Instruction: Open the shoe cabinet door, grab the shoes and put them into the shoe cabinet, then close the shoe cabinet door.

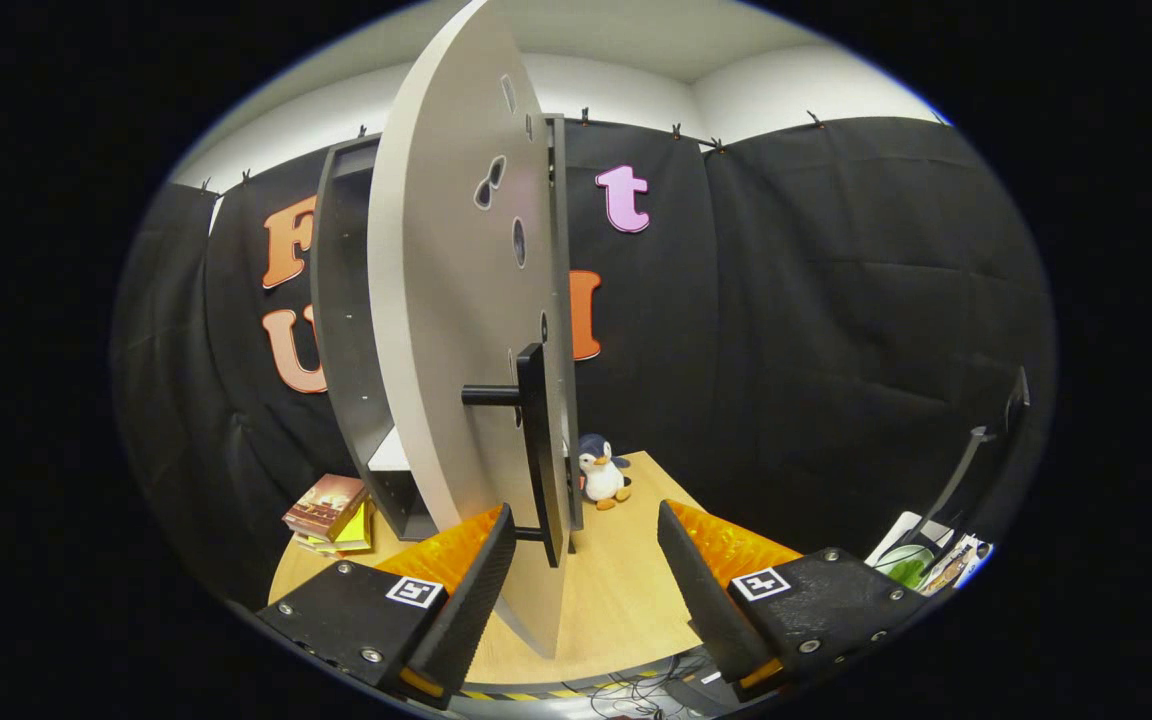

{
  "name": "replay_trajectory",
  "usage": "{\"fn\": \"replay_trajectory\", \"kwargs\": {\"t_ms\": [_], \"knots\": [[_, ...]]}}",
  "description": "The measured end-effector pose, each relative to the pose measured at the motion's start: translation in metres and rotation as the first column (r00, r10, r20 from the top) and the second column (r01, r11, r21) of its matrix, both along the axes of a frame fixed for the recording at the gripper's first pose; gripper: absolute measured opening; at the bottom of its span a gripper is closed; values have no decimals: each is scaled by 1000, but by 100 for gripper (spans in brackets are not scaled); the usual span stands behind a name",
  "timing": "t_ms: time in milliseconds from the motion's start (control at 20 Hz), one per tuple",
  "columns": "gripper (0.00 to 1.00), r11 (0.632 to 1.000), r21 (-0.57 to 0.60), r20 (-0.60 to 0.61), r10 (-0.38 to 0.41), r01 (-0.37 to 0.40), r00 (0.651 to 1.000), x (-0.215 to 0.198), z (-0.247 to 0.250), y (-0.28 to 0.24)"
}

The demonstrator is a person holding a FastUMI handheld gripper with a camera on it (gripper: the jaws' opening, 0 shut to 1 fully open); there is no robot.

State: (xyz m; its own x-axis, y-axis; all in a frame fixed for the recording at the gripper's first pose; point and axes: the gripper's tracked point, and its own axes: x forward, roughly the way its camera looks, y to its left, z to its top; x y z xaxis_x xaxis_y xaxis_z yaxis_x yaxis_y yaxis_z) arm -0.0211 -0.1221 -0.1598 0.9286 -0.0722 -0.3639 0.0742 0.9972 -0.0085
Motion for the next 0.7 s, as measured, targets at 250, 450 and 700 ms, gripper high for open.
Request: {"fn": "replay_trajectory", "kwargs": {"t_ms": [250,450,700], "knots": [[90,1000,3,2,-12,12,1000,5,-1,34],[90,1000,31,-3,-1,1,1000,10,-6,73],[92,997,65,-8,42,-41,999,35,-15,133]]}}
